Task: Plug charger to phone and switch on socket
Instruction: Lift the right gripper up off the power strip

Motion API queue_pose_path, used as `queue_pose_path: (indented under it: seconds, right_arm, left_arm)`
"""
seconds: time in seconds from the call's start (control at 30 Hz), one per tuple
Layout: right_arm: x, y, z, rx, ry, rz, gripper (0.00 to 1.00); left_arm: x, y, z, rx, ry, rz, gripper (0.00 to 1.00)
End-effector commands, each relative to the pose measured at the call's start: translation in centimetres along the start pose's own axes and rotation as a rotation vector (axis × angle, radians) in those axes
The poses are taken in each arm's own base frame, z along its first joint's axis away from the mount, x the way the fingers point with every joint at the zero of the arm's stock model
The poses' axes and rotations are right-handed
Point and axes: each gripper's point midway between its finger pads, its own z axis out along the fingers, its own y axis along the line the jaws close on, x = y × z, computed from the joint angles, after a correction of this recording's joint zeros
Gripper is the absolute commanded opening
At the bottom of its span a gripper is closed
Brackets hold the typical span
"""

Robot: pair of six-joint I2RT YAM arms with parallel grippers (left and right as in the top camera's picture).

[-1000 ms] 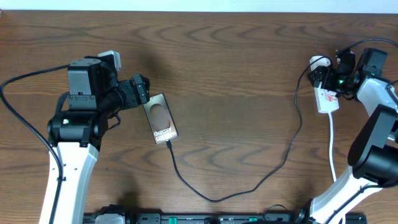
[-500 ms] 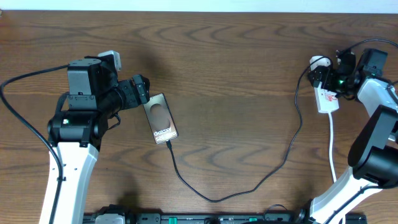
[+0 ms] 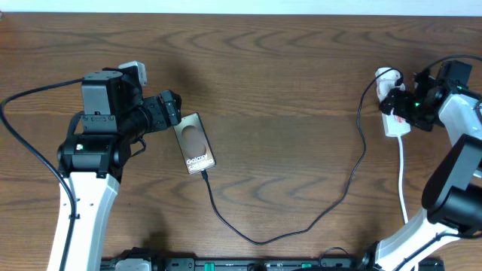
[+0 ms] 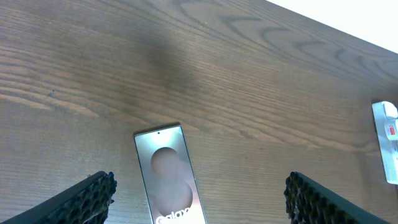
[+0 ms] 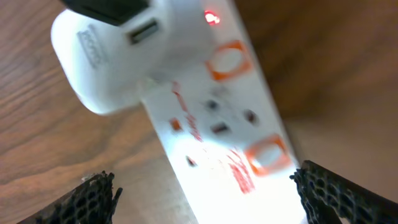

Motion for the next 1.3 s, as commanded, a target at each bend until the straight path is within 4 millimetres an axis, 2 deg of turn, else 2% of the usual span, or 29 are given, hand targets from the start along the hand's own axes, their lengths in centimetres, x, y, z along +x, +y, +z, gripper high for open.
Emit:
queue_pose_path:
  seconds: [0.0, 0.2, 0.37, 1.27]
  right_arm:
    - [-1.6, -1.2, -4.8, 0.116, -0.111, 0.071, 0.99]
    - [-1.6, 0.5, -10.8, 0.096, -0.198, 0.114, 0.99]
    - [0.2, 1.0, -13.7, 0.088, -0.191, 0.187, 0.99]
    - [0.5, 1.0, -13.9, 0.089, -0.186, 0.19, 0.99]
  left_arm:
    - [0.1, 0.1, 0.1, 0.003, 0.008, 0.011, 0.89]
    - [0.1, 0.1, 0.1, 0.003, 0.008, 0.011, 0.89]
    - [0.1, 0.1, 0.1, 0.003, 0.008, 0.011, 0.89]
    - [0.1, -0.1, -0.2, 0.006, 0.002, 0.014, 0.89]
